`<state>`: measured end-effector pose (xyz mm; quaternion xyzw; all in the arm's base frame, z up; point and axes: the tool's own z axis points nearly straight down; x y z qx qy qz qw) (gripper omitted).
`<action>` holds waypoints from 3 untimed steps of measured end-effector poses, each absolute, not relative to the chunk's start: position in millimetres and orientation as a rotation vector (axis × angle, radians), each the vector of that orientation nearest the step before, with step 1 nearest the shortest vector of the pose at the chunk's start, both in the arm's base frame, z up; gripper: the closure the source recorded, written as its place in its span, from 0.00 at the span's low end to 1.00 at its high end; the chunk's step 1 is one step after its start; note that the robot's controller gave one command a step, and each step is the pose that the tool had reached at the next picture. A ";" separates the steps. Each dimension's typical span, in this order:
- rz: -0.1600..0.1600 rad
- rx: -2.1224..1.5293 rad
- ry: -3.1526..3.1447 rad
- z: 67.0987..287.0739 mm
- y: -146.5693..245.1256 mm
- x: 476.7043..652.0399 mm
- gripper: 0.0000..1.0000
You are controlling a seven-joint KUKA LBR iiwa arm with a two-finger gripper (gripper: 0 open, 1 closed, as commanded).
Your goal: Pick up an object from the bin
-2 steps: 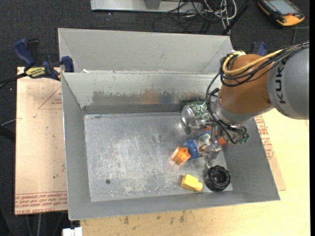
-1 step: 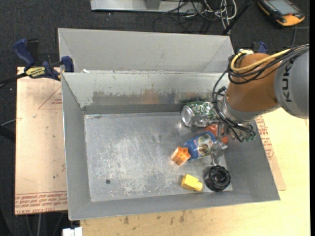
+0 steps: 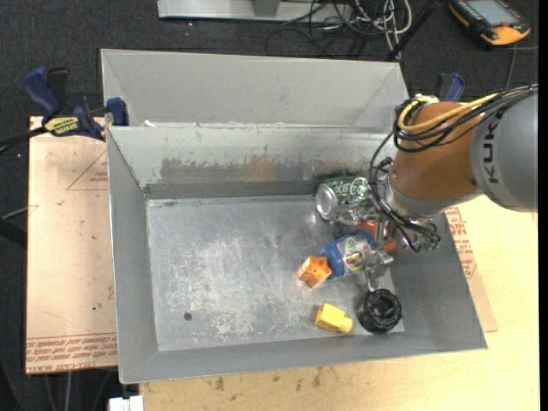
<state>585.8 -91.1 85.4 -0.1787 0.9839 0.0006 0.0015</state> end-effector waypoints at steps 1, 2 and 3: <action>0.002 -0.522 3.096 75.4 -92.6 591.6 1.00; 0.002 -0.521 3.096 75.4 -92.6 591.6 1.00; 0.002 -0.520 3.095 76.5 -92.6 591.8 1.00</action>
Offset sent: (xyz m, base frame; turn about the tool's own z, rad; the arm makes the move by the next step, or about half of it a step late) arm 0.0000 0.0000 0.0000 0.0000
